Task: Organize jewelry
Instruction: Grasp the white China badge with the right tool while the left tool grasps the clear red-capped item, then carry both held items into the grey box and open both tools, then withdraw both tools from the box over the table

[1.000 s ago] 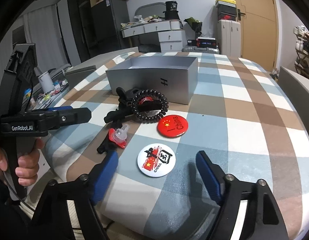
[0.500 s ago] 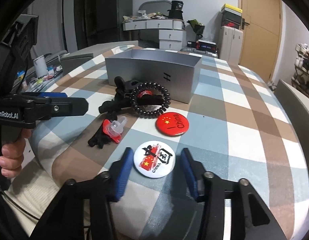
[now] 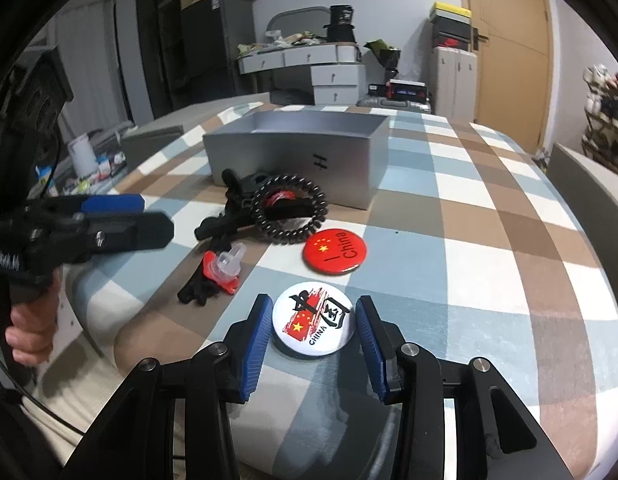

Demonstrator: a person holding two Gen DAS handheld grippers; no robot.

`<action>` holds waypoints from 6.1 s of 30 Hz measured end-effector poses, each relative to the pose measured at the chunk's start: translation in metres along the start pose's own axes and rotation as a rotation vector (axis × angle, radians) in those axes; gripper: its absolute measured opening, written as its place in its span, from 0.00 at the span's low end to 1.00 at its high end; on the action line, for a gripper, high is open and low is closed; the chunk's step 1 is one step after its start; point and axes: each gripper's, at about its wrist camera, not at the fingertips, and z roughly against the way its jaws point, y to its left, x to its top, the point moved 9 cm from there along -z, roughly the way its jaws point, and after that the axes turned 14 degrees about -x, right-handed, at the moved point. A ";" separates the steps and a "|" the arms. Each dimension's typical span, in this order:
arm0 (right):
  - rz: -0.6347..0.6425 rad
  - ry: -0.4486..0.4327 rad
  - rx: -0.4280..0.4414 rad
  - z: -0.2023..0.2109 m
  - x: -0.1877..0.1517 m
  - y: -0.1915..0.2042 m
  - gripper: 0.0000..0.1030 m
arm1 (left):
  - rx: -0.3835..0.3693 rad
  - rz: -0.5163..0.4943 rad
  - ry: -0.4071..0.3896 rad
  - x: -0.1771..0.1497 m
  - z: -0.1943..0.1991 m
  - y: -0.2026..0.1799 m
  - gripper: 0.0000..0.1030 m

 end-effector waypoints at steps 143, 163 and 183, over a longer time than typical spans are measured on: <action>-0.208 -0.113 0.190 -0.014 0.159 -0.024 0.75 | -0.084 0.132 -0.146 0.124 0.007 0.063 0.63; -0.204 -0.206 0.110 0.038 0.127 -0.023 1.00 | 0.099 0.047 -0.197 0.091 0.032 0.039 0.86; -0.182 -0.124 0.011 0.026 0.066 -0.027 1.00 | 0.123 0.011 -0.032 0.019 0.001 0.014 0.98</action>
